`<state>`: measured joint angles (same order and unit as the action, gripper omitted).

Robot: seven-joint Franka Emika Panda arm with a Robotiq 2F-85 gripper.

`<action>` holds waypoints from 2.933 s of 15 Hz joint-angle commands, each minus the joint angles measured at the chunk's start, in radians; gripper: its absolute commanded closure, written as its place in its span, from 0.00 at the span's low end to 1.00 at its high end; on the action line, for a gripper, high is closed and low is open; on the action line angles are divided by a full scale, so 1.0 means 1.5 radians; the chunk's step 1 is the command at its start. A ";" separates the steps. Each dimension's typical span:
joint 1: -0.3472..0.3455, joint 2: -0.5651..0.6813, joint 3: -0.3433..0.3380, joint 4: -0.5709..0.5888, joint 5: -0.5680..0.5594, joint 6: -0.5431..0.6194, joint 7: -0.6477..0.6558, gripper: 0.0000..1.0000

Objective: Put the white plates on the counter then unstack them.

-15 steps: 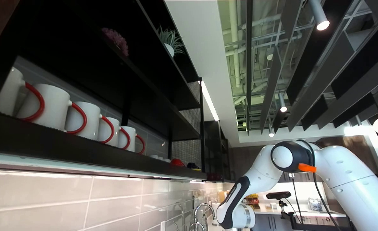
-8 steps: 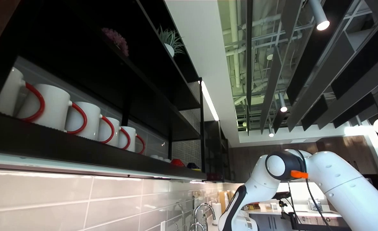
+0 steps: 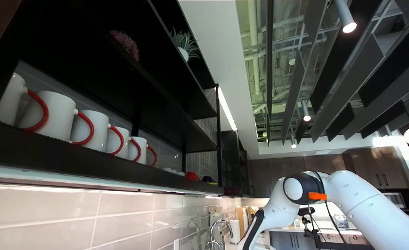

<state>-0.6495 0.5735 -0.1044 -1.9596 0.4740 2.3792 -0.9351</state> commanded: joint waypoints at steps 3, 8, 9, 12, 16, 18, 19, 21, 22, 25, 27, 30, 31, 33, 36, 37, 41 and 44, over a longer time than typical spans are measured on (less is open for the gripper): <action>-0.018 0.047 0.015 0.060 0.003 -0.053 0.028 0.00; -0.017 0.073 0.013 0.093 0.000 -0.096 0.072 0.00; -0.017 0.078 0.013 0.099 0.000 -0.102 0.079 0.00; -0.017 0.088 0.013 0.112 -0.003 -0.109 0.097 0.00; -0.018 0.099 0.014 0.126 -0.006 -0.116 0.111 0.00; -0.018 0.104 0.015 0.133 -0.007 -0.124 0.117 0.00; -0.018 0.107 0.015 0.136 -0.008 -0.128 0.121 0.00; -0.019 0.111 0.016 0.142 -0.007 -0.135 0.125 0.00; -0.020 0.113 0.017 0.145 -0.007 -0.140 0.126 0.00; -0.023 0.120 0.019 0.158 -0.006 -0.162 0.127 0.00; -0.024 0.123 0.019 0.163 -0.005 -0.170 0.126 0.00; -0.027 0.126 0.021 0.170 -0.002 -0.180 0.124 0.00; -0.027 0.126 0.022 0.171 -0.001 -0.181 0.124 0.00; -0.030 0.128 0.026 0.174 0.002 -0.184 0.122 0.00; -0.035 0.128 0.032 0.180 0.005 -0.193 0.120 0.00; -0.036 0.128 0.033 0.183 0.005 -0.197 0.120 0.00; -0.041 0.124 0.040 0.184 0.009 -0.203 0.116 0.00; -0.044 0.127 0.046 0.191 0.012 -0.211 0.118 0.00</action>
<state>-0.6938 0.7482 -0.0565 -1.7090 0.4730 2.1031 -0.7680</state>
